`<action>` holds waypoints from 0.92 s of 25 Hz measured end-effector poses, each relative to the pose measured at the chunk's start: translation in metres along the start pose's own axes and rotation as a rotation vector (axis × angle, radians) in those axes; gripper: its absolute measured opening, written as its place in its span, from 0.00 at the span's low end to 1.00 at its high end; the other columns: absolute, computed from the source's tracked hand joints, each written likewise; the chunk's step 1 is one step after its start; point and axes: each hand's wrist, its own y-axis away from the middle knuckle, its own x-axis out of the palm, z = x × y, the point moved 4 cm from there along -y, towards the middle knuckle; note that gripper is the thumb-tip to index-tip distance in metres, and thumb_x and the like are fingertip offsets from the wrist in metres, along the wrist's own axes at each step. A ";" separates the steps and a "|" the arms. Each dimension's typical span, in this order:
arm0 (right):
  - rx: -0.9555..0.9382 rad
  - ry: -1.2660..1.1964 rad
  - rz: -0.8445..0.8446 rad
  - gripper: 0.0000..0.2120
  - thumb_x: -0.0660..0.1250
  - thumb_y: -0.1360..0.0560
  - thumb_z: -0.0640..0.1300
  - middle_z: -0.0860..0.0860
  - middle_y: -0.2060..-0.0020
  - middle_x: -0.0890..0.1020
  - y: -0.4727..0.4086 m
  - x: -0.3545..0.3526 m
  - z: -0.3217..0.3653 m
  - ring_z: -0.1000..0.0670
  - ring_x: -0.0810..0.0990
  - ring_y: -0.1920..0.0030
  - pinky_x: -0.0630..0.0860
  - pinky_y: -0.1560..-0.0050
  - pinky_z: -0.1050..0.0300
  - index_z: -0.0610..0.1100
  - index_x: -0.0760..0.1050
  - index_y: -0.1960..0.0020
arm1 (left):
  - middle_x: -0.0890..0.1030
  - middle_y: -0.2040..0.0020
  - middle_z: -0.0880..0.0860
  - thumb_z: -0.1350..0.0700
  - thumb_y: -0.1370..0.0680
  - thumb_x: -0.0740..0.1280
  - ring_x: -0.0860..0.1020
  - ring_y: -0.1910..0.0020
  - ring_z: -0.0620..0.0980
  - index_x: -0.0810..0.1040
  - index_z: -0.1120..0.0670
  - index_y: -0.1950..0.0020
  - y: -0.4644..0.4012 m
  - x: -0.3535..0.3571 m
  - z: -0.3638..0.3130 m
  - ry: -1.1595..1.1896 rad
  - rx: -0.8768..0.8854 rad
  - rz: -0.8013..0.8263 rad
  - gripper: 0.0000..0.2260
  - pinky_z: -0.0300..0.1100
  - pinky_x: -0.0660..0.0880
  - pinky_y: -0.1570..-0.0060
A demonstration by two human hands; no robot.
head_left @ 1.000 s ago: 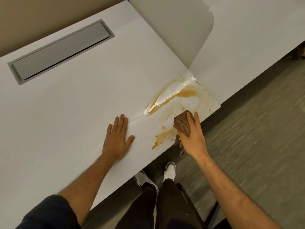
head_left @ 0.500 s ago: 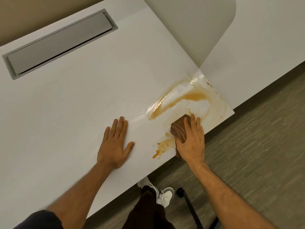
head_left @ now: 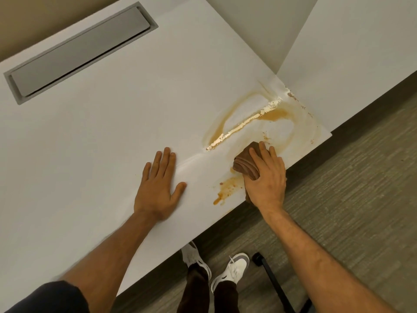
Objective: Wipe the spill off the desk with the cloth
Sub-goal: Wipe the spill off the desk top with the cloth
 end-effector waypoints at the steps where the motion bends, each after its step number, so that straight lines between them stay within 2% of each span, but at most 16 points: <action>1: -0.007 -0.002 0.016 0.33 0.78 0.29 0.42 0.44 0.24 0.71 0.001 0.002 0.003 0.38 0.65 0.23 0.58 0.23 0.40 0.45 0.73 0.27 | 0.37 0.14 0.48 0.35 0.16 0.45 0.36 0.15 0.48 0.38 0.50 0.14 0.000 0.000 0.001 -0.004 0.003 0.003 0.36 0.52 0.40 0.17; 7: -0.121 -0.119 0.037 0.28 0.78 0.30 0.39 0.46 0.27 0.76 0.028 0.012 0.026 0.40 0.70 0.25 0.60 0.24 0.39 0.45 0.78 0.31 | 0.37 0.14 0.48 0.34 0.17 0.43 0.35 0.16 0.47 0.38 0.50 0.14 0.000 0.000 -0.002 -0.017 -0.006 -0.015 0.36 0.52 0.40 0.17; 10: -0.119 -0.143 0.052 0.27 0.79 0.31 0.41 0.45 0.30 0.78 0.047 0.017 0.033 0.40 0.73 0.28 0.66 0.27 0.38 0.44 0.80 0.33 | 0.37 0.14 0.48 0.34 0.17 0.44 0.36 0.16 0.47 0.38 0.50 0.14 0.001 0.002 -0.001 -0.015 -0.001 -0.022 0.36 0.51 0.39 0.17; 12: -0.141 -0.178 0.056 0.26 0.80 0.32 0.41 0.45 0.31 0.79 0.062 0.017 0.042 0.40 0.75 0.30 0.69 0.30 0.40 0.43 0.80 0.34 | 0.38 0.14 0.48 0.34 0.17 0.44 0.36 0.16 0.47 0.39 0.50 0.14 0.001 0.003 0.000 -0.013 0.001 -0.026 0.36 0.51 0.39 0.17; 16: -0.192 -0.300 0.208 0.27 0.80 0.31 0.37 0.48 0.31 0.79 0.087 0.009 0.060 0.43 0.75 0.30 0.70 0.31 0.44 0.45 0.80 0.33 | 0.37 0.14 0.48 0.34 0.17 0.43 0.36 0.16 0.47 0.39 0.50 0.14 0.001 0.004 -0.001 -0.009 -0.003 -0.033 0.36 0.50 0.39 0.17; 18: 0.009 -0.554 0.288 0.29 0.77 0.29 0.34 0.57 0.33 0.80 0.087 -0.004 0.055 0.49 0.78 0.33 0.78 0.37 0.47 0.55 0.80 0.33 | 0.37 0.14 0.48 0.34 0.16 0.44 0.36 0.16 0.47 0.39 0.50 0.14 0.000 0.003 -0.002 -0.006 0.004 -0.031 0.36 0.51 0.39 0.17; 19: 0.140 -0.703 0.316 0.30 0.77 0.29 0.35 0.63 0.38 0.81 0.080 -0.016 0.052 0.53 0.82 0.38 0.83 0.44 0.51 0.62 0.79 0.35 | 0.37 0.14 0.48 0.34 0.16 0.45 0.36 0.16 0.47 0.38 0.50 0.14 -0.001 0.003 -0.002 -0.011 0.008 -0.037 0.36 0.51 0.39 0.17; 20: 0.245 -0.822 0.318 0.27 0.78 0.29 0.41 0.65 0.43 0.83 0.069 -0.026 0.046 0.55 0.85 0.45 0.85 0.52 0.56 0.68 0.79 0.39 | 0.37 0.14 0.48 0.34 0.16 0.45 0.35 0.16 0.46 0.38 0.49 0.14 -0.001 0.003 -0.001 -0.014 0.010 -0.042 0.35 0.51 0.39 0.17; 21: 0.310 -0.887 0.255 0.23 0.78 0.31 0.49 0.65 0.46 0.84 0.057 -0.035 0.039 0.56 0.86 0.51 0.85 0.56 0.60 0.69 0.79 0.42 | 0.37 0.14 0.47 0.34 0.16 0.44 0.35 0.16 0.46 0.38 0.49 0.14 -0.001 0.003 0.001 -0.011 0.012 -0.045 0.35 0.50 0.38 0.17; 22: 0.313 -0.848 0.183 0.20 0.78 0.32 0.54 0.63 0.48 0.85 0.043 -0.042 0.030 0.58 0.86 0.53 0.84 0.57 0.62 0.68 0.80 0.43 | 0.37 0.14 0.47 0.34 0.16 0.44 0.36 0.16 0.46 0.38 0.49 0.14 -0.001 0.003 0.001 -0.007 0.014 -0.046 0.35 0.50 0.38 0.17; 23: 0.338 -0.838 0.141 0.19 0.77 0.30 0.54 0.62 0.48 0.85 0.031 -0.047 0.025 0.60 0.86 0.51 0.84 0.54 0.63 0.66 0.80 0.41 | 0.38 0.14 0.47 0.34 0.16 0.44 0.36 0.16 0.46 0.39 0.49 0.14 -0.001 0.003 0.002 -0.003 0.014 -0.045 0.35 0.50 0.38 0.17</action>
